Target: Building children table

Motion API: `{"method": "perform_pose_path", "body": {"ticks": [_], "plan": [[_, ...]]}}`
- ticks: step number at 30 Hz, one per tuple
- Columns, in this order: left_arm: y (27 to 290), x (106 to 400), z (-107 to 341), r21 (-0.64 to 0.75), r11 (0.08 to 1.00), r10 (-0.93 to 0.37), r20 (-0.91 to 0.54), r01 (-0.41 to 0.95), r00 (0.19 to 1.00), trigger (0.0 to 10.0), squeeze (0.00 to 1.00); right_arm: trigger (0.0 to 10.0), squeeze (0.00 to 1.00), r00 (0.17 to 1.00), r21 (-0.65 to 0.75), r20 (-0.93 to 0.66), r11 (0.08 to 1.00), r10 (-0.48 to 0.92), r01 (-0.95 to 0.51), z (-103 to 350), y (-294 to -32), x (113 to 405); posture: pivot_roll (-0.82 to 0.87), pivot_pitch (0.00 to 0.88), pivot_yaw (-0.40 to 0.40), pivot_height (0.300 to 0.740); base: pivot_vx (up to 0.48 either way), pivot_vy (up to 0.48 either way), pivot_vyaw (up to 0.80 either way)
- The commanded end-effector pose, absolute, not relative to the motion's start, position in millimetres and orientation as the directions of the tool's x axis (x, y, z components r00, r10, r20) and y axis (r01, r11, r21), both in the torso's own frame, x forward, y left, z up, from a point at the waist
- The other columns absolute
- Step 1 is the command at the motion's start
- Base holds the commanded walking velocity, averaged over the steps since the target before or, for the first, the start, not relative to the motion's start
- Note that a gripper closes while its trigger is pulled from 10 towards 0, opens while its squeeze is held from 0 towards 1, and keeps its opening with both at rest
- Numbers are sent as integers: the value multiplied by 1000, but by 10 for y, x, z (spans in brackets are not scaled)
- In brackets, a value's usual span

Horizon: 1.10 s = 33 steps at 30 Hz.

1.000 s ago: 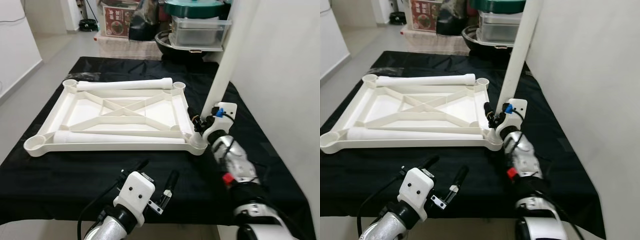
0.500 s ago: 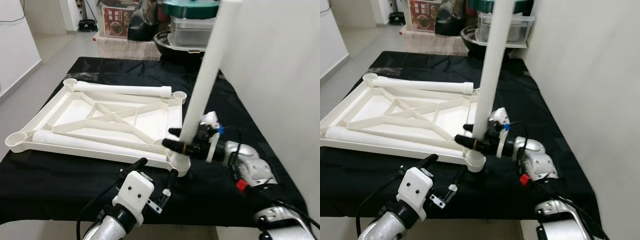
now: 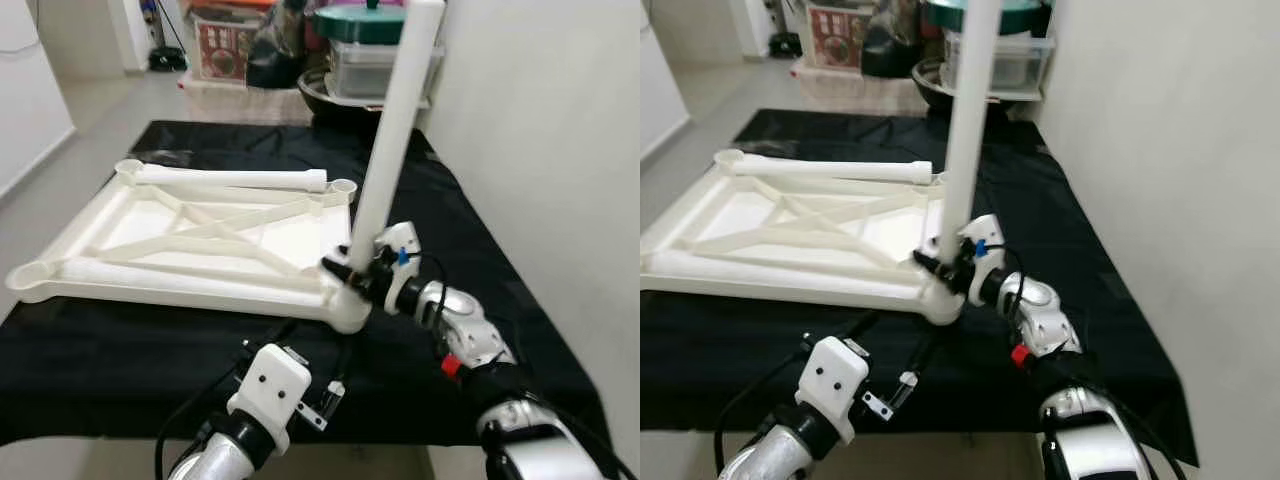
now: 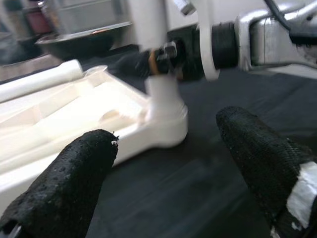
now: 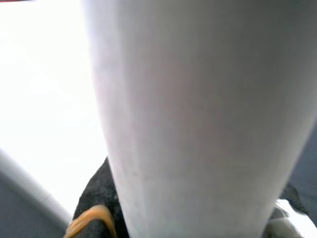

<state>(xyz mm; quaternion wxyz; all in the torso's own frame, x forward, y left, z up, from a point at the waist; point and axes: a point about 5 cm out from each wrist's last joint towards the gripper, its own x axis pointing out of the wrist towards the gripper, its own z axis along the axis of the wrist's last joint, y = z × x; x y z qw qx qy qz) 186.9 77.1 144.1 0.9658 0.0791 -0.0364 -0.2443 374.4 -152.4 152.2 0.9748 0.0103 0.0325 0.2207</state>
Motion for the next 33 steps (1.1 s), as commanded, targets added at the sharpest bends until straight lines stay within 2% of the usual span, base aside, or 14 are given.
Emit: {"method": "perform_pose_path", "body": {"ticks": [1,3,11,12,13,14,15,16,17,19,20,21,22,33], "plan": [[770,1858,1433,180,866,-479,30,466,877,10000,0,0,0,987,3,-157,999,34,-34,1365,-1871,3753,145,38,-72,740,0,0,0],[768,1857,1431,180,865,-480,30,467,877,10000,0,0,0,947,-40,-190,966,-260,257,1271,-2082,3645,144,35,-70,740,0,0,0],[765,1855,1422,181,865,-481,29,468,877,10000,0,0,0,895,27,-182,908,-406,417,1266,-1992,3475,144,27,-70,740,0,0,0],[764,1854,1421,180,865,-481,28,469,876,10000,0,7294,0,914,83,-176,920,-364,383,1279,-1895,3503,143,28,-68,740,0,0,0],[761,1854,1420,180,865,-481,28,469,876,10000,0,10000,0,945,130,-129,940,-300,316,1338,-1796,3547,143,23,-70,740,0,0,0],[761,1854,1420,180,865,-481,28,469,876,10000,0,10000,0,945,130,-129,940,-300,316,1338,-1796,3547,143,23,-70,740,0,0,0],[759,1853,1419,179,864,-482,28,470,876,10000,0,10000,573,962,153,-89,951,-257,268,1387,-1736,3577,143,23,-70,740,0,0,0],[759,1853,1419,179,864,-482,28,470,876,10000,0,10000,573,962,153,-89,951,-257,268,1387,-1736,3577,143,23,-70,740,0,0,0],[758,1851,1416,178,865,-481,28,470,876,10000,0,10000,1000,974,154,-41,962,-223,227,1443,-1691,3611,143,21,-71,740,0,0,0],[757,1850,1414,178,865,-481,27,469,876,10000,0,10000,1000,973,135,-15,964,-229,229,1482,-1686,3626,144,21,-71,740,0,0,0],[757,1849,1411,177,865,-480,27,469,877,10000,0,10000,616,989,145,30,979,-147,142,1542,-1659,3666,144,18,-72,740,0,0,0],[757,1849,1411,177,865,-480,27,469,877,10000,0,10000,616,989,145,30,979,-147,142,1542,-1659,3666,144,18,-72,740,0,0,0],[755,1847,1408,176,866,-480,26,469,877,10000,0,10000,0,996,137,86,990,-31,19,1604,-1639,3690,140,16,-70,740,0,0,0],[753,1853,1407,177,864,-483,27,471,875,10000,0,10000,0,831,165,124,814,543,-557,1715,-1623,3611,143,21,-73,740,0,0,0]]}}
